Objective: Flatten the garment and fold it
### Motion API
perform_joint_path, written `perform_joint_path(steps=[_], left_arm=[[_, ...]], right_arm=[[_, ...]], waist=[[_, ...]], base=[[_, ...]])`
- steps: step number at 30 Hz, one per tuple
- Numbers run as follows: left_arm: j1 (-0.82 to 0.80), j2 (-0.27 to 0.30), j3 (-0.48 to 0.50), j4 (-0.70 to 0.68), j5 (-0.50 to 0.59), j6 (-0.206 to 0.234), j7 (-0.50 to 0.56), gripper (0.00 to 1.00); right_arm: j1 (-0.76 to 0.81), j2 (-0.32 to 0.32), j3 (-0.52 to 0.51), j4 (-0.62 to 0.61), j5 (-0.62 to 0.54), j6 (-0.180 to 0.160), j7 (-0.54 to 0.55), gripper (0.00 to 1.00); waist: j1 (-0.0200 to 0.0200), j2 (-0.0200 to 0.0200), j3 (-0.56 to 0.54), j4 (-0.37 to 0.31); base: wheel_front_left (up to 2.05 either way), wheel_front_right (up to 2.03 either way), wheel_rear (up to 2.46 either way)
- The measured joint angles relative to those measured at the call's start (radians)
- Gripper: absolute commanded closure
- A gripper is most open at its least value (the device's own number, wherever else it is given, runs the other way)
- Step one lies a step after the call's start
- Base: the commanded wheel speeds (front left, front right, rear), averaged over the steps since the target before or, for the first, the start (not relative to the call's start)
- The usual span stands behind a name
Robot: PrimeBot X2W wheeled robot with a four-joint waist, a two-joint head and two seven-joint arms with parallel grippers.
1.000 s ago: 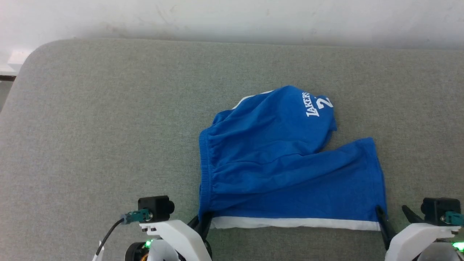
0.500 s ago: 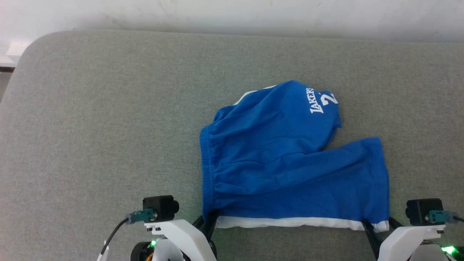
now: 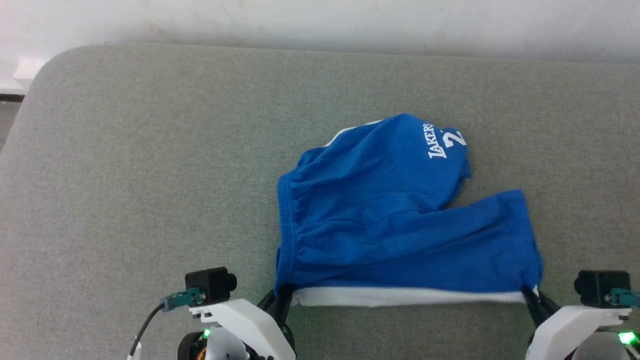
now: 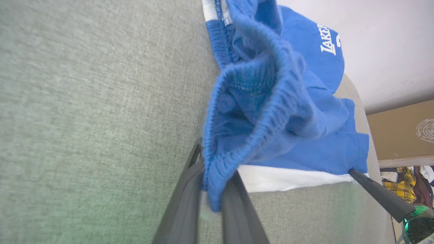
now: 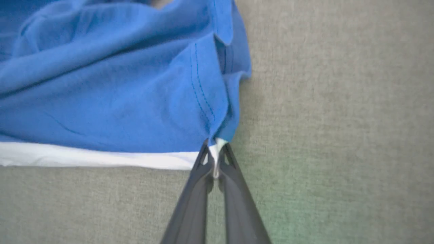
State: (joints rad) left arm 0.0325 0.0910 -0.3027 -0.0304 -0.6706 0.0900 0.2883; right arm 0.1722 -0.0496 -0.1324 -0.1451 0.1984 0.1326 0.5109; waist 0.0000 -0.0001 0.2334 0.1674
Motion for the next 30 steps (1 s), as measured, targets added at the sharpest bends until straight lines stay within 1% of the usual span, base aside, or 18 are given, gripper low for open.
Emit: perform_joint_path(steps=[7, 10, 13, 17, 19, 22, 26, 30], left_arm=[[-0.018, -0.003, 0.037, -0.062, -0.013, 0.000, -0.054, 1.00], [-0.051, -0.005, 0.050, -0.100, -0.029, 0.000, -0.058, 1.00], [-0.104, -0.004, 0.059, -0.128, -0.039, 0.000, -0.038, 1.00], [-0.220, 0.009, 0.075, -0.144, -0.046, 0.024, 0.035, 1.00], [-0.296, 0.021, 0.084, -0.137, -0.055, 0.039, 0.093, 1.00], [-0.426, 0.050, 0.118, -0.103, -0.081, 0.073, 0.188, 1.00], [-0.613, 0.114, 0.154, -0.033, -0.079, 0.107, 0.281, 1.00], [-0.800, 0.125, 0.187, 0.043, -0.089, 0.130, 0.322, 1.00]], right_arm=[[-0.062, 0.001, 0.009, -0.039, 0.042, 0.000, -0.145, 1.00], [-0.103, 0.000, 0.024, -0.072, 0.041, 0.000, -0.178, 1.00], [-0.171, 0.000, 0.050, -0.108, 0.040, -0.001, -0.187, 1.00], [-0.314, 0.000, 0.083, -0.138, 0.033, -0.001, -0.172, 1.00], [-0.404, -0.001, 0.102, -0.142, 0.021, -0.001, -0.151, 1.00], [-0.553, -0.001, 0.132, -0.138, 0.002, -0.001, -0.112, 1.00], [-0.764, -0.006, 0.167, -0.092, -0.034, -0.001, -0.071, 1.00], [-0.948, -0.016, 0.200, 0.008, -0.063, -0.001, -0.044, 1.00]], waist=[[0.0000, 0.0000, -0.045, -0.007], [0.0000, 0.0000, -0.068, -0.010], [0.0000, 0.0000, -0.088, -0.013], [0.0000, 0.0000, -0.103, -0.022], [-0.0001, 0.0001, -0.101, -0.024], [0.0000, 0.0001, -0.088, -0.025], [0.0001, 0.0001, -0.055, -0.029], [0.0002, 0.0001, -0.007, -0.035]], base=[[0.00, 0.00, 0.00], [0.00, 0.00, 0.00], [0.00, 0.00, 0.00], [0.00, 0.00, 0.00], [0.00, 0.00, 0.00], [0.00, 0.00, 0.00], [0.00, 0.00, 0.00], [0.00, 0.00, 0.00]])
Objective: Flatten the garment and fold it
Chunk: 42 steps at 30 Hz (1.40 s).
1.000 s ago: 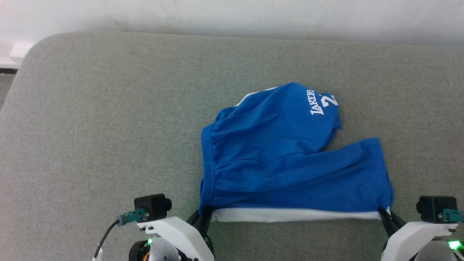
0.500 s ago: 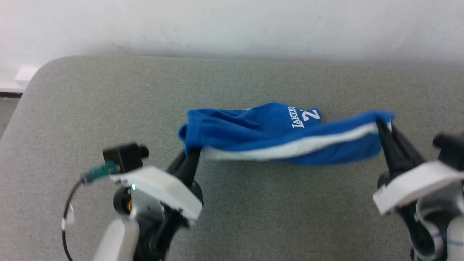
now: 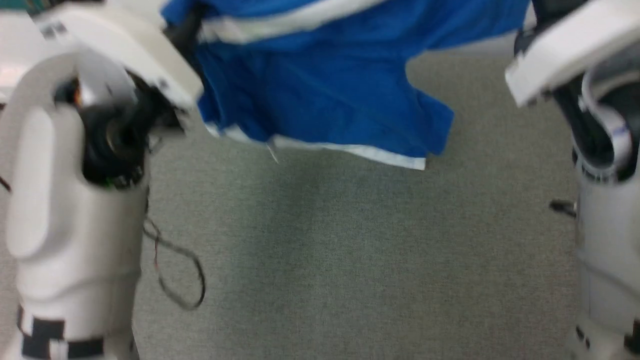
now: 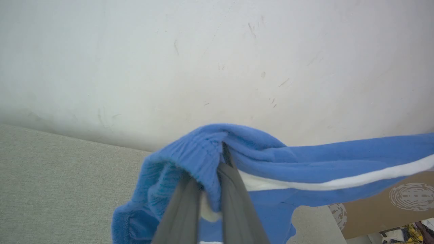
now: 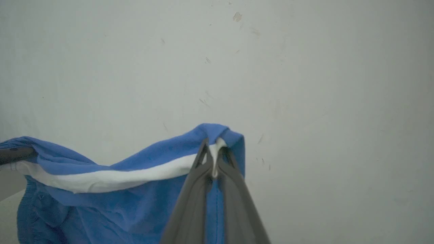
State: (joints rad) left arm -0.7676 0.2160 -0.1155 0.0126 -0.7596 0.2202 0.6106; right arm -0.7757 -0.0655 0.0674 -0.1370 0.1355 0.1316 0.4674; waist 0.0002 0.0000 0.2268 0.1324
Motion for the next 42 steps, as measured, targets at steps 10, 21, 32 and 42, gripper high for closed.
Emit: perform_joint_path(steps=[10, 21, 32, 42], left_arm=[[-0.366, 0.053, 0.021, 0.193, 0.052, 0.024, -0.012, 1.00], [-0.558, 0.051, 0.064, 0.274, 0.069, -0.036, -0.207, 1.00], [-0.546, 0.028, 0.091, 0.336, -0.001, -0.124, -0.279, 1.00], [-0.273, 0.013, 0.031, 0.274, -0.026, -0.168, -0.198, 1.00]], right_arm=[[-0.424, -0.003, 0.034, 0.308, -0.110, 0.000, -0.043, 1.00], [-0.731, 0.002, 0.022, 0.572, -0.268, 0.001, -0.144, 1.00], [-0.745, 0.002, 0.051, 0.668, -0.272, 0.001, -0.231, 1.00], [-0.380, -0.048, 0.095, 0.451, -0.080, 0.001, -0.226, 1.00]], waist=[[0.0002, 0.0000, 0.171, -0.020], [0.0001, 0.0000, 0.370, -0.049], [0.0001, 0.0000, 0.516, -0.068], [-0.0003, 0.0000, 0.445, -0.075]], base=[[0.00, 0.00, 0.00], [0.00, 0.00, 0.00], [0.00, 0.00, 0.00], [0.00, 0.00, 0.00]])
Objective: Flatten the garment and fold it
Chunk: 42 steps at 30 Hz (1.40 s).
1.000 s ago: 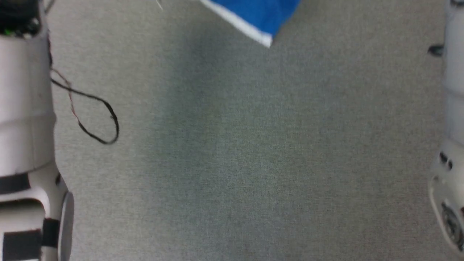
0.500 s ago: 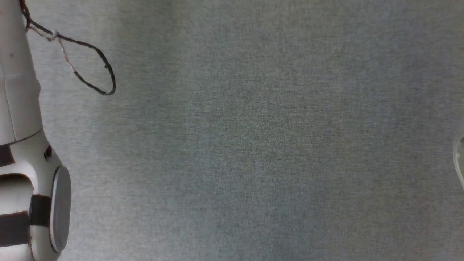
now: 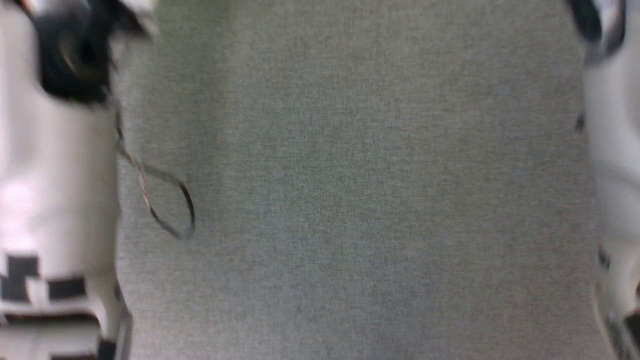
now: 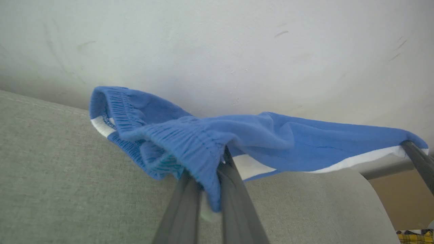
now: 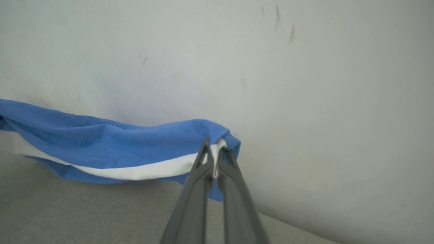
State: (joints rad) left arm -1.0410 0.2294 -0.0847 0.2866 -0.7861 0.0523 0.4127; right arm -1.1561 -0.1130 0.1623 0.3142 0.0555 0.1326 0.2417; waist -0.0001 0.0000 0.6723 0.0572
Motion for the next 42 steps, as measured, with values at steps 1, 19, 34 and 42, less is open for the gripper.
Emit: perform_joint_path(steps=[1, 19, 34, 42], left_arm=[[0.043, -0.004, -0.004, -0.021, -0.007, -0.005, -0.001, 1.00], [0.858, -0.030, -0.091, -0.374, -0.046, -0.025, -0.015, 1.00], [1.222, 0.035, -0.141, -0.492, -0.047, 0.000, 0.046, 1.00], [1.373, 0.060, -0.161, -0.570, -0.071, 0.011, 0.072, 1.00]], right_arm=[[0.056, -0.006, -0.008, -0.035, 0.019, 0.000, 0.007, 1.00], [0.919, 0.039, -0.197, -0.488, 0.161, 0.000, 0.131, 1.00], [1.370, 0.060, -0.230, -0.608, 0.310, 0.000, 0.337, 1.00], [1.524, 0.060, -0.213, -0.691, 0.372, -0.001, 0.431, 1.00]], waist=[[0.0000, 0.0000, -0.015, 0.001], [-0.0002, 0.0000, -0.285, 0.008], [-0.0001, 0.0000, -0.475, 0.024], [0.0000, 0.0000, -0.544, 0.042]], base=[[0.00, 0.00, 0.00], [0.00, 0.00, 0.00], [0.00, 0.00, 0.00], [0.00, 0.00, 0.00]])
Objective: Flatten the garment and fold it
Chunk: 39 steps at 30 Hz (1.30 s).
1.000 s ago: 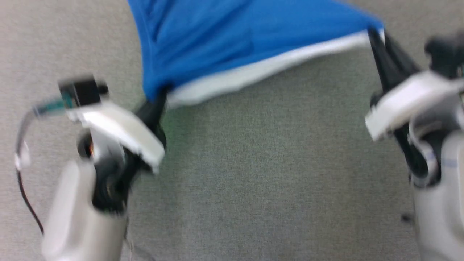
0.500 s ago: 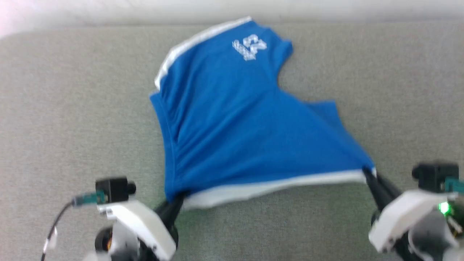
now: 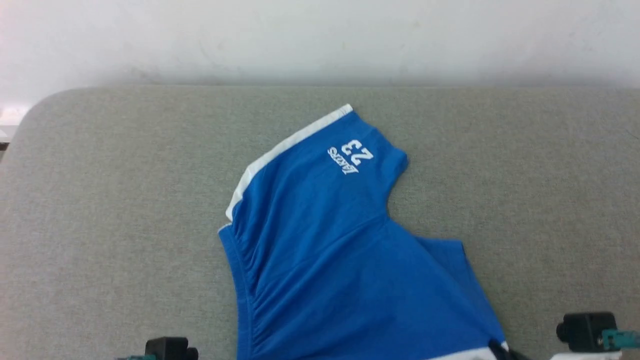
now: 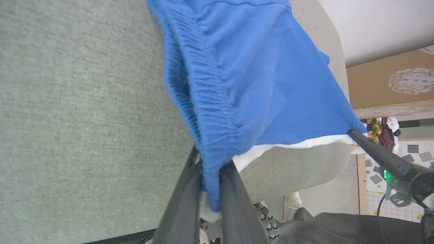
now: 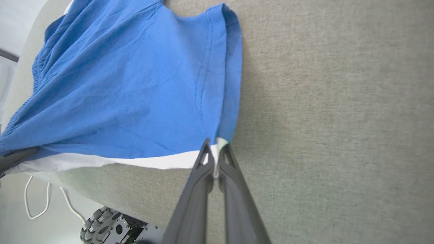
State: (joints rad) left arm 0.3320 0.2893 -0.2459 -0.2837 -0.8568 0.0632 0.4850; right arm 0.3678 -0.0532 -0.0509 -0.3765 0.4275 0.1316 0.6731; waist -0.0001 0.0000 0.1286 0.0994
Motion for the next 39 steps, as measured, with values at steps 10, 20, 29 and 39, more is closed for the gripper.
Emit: perform_joint_path(steps=[10, 20, 29, 39], left_arm=[[0.047, -0.021, 0.012, -0.035, -0.005, 0.024, -0.030, 1.00], [-0.164, -0.052, 0.025, -0.023, 0.040, 0.064, -0.049, 1.00], [-0.349, -0.070, 0.020, 0.000, 0.046, 0.072, -0.023, 1.00], [-0.495, -0.110, 0.022, 0.064, 0.052, 0.083, -0.036, 1.00]], right_arm=[[0.067, 0.000, -0.012, -0.075, 0.028, 0.000, 0.008, 1.00], [-0.204, -0.018, -0.023, -0.091, -0.081, 0.000, 0.024, 1.00], [-0.522, -0.121, 0.045, -0.038, -0.128, 0.000, 0.076, 1.00], [-0.869, -0.235, 0.201, 0.140, -0.136, 0.000, 0.113, 1.00]], waist=[[0.0000, 0.0000, -0.039, 0.029], [0.0003, 0.0001, 0.035, 0.051], [0.0004, 0.0000, 0.137, 0.090], [0.0003, 0.0000, 0.221, 0.138]], base=[[0.00, 0.00, 0.00], [0.00, 0.00, 0.00], [0.00, 0.00, 0.00], [0.00, 0.00, 0.00]])
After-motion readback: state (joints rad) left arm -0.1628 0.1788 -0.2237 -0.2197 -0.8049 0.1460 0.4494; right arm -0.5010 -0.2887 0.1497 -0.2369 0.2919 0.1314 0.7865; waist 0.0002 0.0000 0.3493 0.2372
